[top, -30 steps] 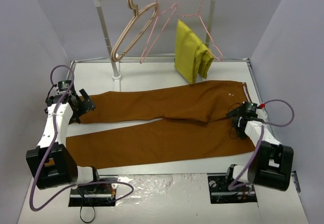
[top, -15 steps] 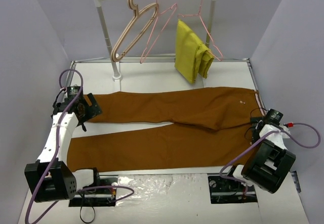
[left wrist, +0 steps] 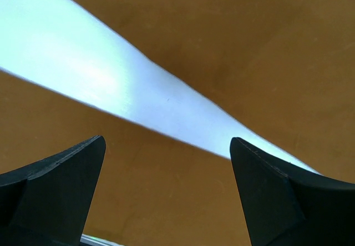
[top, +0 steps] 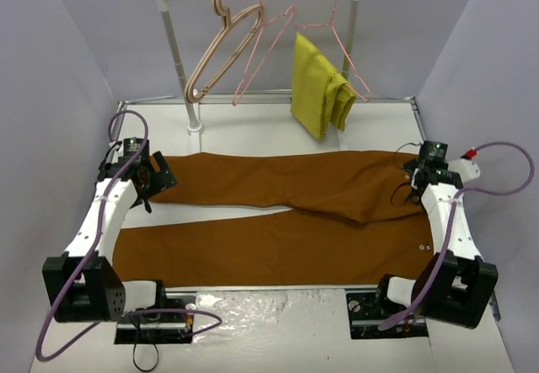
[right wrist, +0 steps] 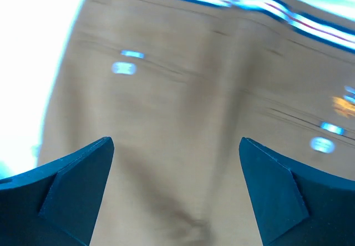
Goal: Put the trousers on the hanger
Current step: Flatten out the trousers at the center of the board, then fold the trousers at the center of the board.
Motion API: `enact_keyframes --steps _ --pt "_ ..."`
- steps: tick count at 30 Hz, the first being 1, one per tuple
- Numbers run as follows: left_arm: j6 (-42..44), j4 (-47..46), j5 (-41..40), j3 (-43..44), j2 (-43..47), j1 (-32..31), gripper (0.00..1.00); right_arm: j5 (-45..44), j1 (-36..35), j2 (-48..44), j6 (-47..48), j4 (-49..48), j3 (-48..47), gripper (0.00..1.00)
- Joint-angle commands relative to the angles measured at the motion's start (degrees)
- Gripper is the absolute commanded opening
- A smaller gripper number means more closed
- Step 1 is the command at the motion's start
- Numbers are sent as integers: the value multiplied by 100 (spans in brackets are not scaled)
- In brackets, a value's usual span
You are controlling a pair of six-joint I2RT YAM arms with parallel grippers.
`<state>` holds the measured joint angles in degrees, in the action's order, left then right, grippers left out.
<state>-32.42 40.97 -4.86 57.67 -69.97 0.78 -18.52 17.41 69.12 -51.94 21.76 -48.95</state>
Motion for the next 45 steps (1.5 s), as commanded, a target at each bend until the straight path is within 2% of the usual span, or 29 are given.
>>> enact_keyframes --steps 1,3,5,8,9,14,16,20,23,26,34,38,41,42,43,45 --pt "-272 -19 -77 630 -402 89 95 -1003 -509 459 -290 285 -693 92" --pt "-422 -63 11 963 -866 343 95 -1310 -747 724 -255 276 -1105 93" --pt "-685 -212 169 1201 -1183 537 95 -1321 -800 1190 -54 268 -1379 93" --pt "-906 -195 135 2009 -1956 766 95 -1206 -914 1621 183 198 -1679 97" --pt "-993 -82 117 2281 -2428 818 95 -1198 -1002 1787 237 128 -1749 100" --pt "-1257 384 213 4259 -3960 907 96 -1127 -1143 2149 553 -5 -1855 100" --pt "-1380 849 240 5117 -4698 915 98 -1066 -1178 2254 711 -40 -1829 100" --pt "-1609 1229 258 6025 -5718 977 100 -864 -1222 2299 905 -320 -1566 100" --pt "-1679 1615 162 6728 -6228 1012 93 -723 -1222 2430 1089 -392 -1477 100" --pt "-1618 1984 29 7038 -6528 995 92 -740 -1214 2501 1169 -427 -1433 100" --pt "-1548 2187 -322 6872 -6889 1012 84 -574 -1222 2712 1213 -602 -1486 100" --pt "-1565 2327 -393 6837 -7170 1012 73 -512 -1222 2782 1230 -647 -1495 100" --pt "-1583 2415 -401 6784 -7276 1021 59 -521 -1214 2791 1248 -664 -1477 100" --pt "-1574 2416 -410 6758 -7276 1021 54 -529 -1222 2791 1257 -664 -1477 100" --pt "-1574 2424 -419 6731 -7267 1030 42 -521 -1214 2791 1248 -664 -1477 100" --pt "-1557 2363 -437 6643 -7215 1039 31 -512 -1222 2800 1239 -673 -1486 100"
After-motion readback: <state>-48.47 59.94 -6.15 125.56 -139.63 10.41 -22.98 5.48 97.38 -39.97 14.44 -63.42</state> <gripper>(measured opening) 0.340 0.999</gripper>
